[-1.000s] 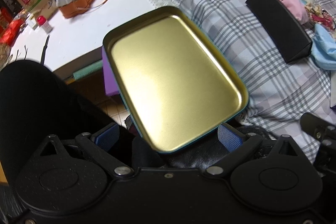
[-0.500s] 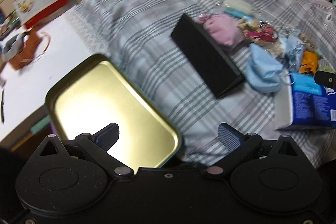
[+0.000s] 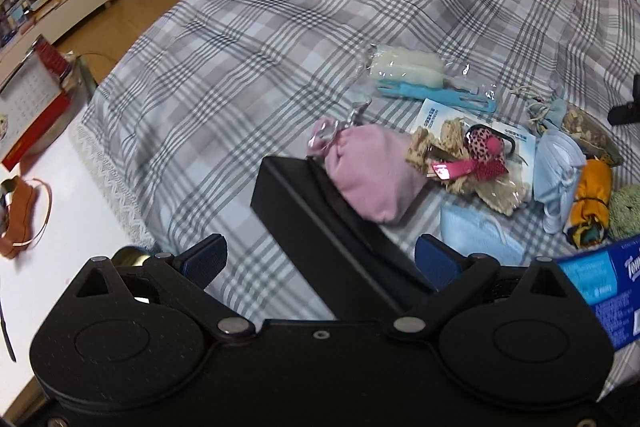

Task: Organize soft objects
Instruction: 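Reach the left tool to the lace hair accessory while the right tool reaches the green fuzzy ball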

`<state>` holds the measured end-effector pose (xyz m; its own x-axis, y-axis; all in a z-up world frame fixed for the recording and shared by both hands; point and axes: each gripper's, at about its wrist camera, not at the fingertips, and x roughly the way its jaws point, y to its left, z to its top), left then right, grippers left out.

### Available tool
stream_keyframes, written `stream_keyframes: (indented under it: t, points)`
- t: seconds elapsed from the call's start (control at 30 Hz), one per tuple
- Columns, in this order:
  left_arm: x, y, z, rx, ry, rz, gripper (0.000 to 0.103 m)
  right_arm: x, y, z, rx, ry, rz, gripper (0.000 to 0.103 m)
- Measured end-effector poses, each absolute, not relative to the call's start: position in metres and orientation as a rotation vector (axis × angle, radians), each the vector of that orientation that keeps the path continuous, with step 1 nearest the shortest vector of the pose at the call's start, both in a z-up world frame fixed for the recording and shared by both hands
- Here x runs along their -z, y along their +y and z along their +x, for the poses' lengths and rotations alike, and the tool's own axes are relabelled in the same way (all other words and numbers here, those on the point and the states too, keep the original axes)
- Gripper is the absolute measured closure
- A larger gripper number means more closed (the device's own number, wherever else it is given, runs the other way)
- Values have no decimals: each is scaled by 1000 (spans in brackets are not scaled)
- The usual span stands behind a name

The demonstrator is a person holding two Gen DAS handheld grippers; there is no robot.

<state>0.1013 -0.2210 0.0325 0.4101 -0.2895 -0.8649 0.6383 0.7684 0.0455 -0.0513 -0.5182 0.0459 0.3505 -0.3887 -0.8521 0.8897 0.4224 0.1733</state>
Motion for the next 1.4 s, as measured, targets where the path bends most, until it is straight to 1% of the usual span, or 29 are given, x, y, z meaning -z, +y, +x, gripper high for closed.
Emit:
stream_keyframes:
  t: [0.2, 0.37, 0.47, 0.57, 0.77, 1.03, 1.07, 1.1, 1.17, 1.23, 1.3, 1.33, 1.4]
  points:
    - [-18, -248, 122, 613, 1041, 429, 6, -32, -537, -21, 927, 860, 755, 1]
    - [-3, -265, 131, 590, 1054, 482, 6, -17, -537, -23, 944, 868, 711, 1]
    - [2, -268, 131, 591, 1083, 460, 6, -11, -540, -26, 976, 877, 679, 1]
    - [-2, -270, 126, 598, 1090, 407, 6, -14, -542, -29, 978, 859, 673, 1]
    - [-7, -298, 105, 673, 1070, 446, 6, -18, -546, -36, 983, 834, 693, 1]
    - [6, -344, 98, 710, 1142, 452, 6, -24, -545, -45, 992, 817, 665, 1]
    - [8, -348, 99, 712, 1154, 449, 8, -26, -544, -46, 982, 821, 648, 1]
    - [10, -350, 100, 716, 1168, 443, 12, -29, -542, -47, 963, 825, 632, 1]
    - [14, -354, 103, 724, 1203, 430, 18, -37, -537, -50, 898, 834, 598, 1]
    - [15, -354, 107, 733, 1225, 400, 19, -45, -529, -54, 816, 851, 542, 1]
    - [16, -354, 108, 751, 1240, 376, 28, -51, -518, -57, 762, 869, 462, 1]
    - [16, -354, 108, 753, 1240, 368, 29, -52, -512, -58, 741, 877, 423, 1]
    - [14, -355, 108, 749, 1229, 362, 34, -52, -506, -58, 694, 891, 386, 1]
